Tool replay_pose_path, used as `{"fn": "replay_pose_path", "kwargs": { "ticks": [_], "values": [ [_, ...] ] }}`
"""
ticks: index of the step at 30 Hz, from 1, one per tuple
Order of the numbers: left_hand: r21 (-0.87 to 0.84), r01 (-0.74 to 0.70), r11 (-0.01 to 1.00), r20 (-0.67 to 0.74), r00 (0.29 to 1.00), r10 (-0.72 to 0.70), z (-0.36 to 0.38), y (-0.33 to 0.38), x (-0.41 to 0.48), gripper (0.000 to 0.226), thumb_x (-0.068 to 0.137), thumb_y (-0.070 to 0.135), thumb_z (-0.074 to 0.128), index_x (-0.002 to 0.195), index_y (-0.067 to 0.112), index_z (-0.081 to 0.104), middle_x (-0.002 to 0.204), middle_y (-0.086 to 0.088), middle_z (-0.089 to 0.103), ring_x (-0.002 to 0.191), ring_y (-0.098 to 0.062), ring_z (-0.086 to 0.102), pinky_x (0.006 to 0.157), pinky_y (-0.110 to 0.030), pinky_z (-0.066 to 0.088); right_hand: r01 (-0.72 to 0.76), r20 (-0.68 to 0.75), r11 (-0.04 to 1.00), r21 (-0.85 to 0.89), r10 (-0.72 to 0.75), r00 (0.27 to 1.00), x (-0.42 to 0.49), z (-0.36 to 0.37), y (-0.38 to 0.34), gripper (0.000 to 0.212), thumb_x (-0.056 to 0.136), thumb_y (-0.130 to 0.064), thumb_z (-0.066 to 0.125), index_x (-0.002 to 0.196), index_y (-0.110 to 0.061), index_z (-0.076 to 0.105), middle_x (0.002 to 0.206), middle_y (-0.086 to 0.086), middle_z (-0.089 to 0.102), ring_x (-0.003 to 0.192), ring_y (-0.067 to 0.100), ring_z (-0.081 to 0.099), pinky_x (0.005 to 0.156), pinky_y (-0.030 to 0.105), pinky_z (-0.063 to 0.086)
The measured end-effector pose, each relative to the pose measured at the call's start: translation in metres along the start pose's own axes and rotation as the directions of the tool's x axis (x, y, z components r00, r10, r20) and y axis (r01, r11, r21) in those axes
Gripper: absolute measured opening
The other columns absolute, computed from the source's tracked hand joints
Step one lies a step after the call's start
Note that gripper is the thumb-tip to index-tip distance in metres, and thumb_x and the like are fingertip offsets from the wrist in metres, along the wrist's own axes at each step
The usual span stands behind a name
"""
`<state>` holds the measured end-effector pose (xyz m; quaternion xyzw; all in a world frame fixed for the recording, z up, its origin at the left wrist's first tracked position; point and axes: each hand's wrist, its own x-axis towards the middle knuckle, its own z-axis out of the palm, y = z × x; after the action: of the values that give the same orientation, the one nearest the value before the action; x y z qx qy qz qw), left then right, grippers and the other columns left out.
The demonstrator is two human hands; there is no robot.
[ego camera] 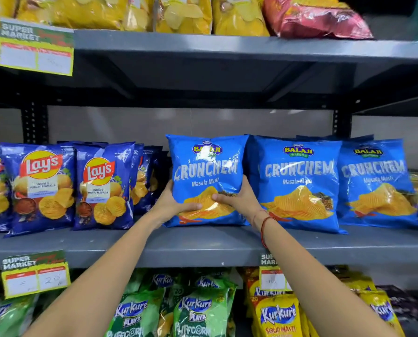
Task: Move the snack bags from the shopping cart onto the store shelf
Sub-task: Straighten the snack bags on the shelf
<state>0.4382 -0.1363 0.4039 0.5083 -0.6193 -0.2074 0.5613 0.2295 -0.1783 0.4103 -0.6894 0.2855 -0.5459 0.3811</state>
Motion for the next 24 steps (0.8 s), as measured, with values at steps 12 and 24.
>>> {"fn": "replay_pose_path", "kwargs": {
  "ticks": [12,24],
  "values": [
    [0.119,-0.366,0.923,-0.58,0.729,0.364,0.035,0.056,-0.026,0.07,0.074,0.054,0.065,0.132,0.025,0.037,0.128,0.005,0.041,0.118,-0.008,0.042,0.096,-0.028,0.038,0.168,-0.273,0.922,-0.348,-0.272,0.923,-0.034,-0.039,-0.036,0.078,0.079,-0.034,0.074,0.143,-0.017,0.033,0.12,0.001,0.053,0.109,0.016,0.053,0.091,0.027,0.045],
    [0.115,-0.286,0.951,-0.081,0.952,0.296,0.178,0.103,-0.008,0.082,0.079,0.036,0.068,0.142,0.016,0.02,0.149,-0.008,0.028,0.136,-0.019,0.028,0.113,-0.035,0.024,0.058,-0.616,0.924,-0.379,-0.298,0.729,-0.043,-0.162,-0.028,0.067,0.082,-0.038,0.069,0.136,-0.008,0.042,0.135,0.011,0.048,0.126,0.028,0.044,0.107,0.044,0.037]
  ]
}}
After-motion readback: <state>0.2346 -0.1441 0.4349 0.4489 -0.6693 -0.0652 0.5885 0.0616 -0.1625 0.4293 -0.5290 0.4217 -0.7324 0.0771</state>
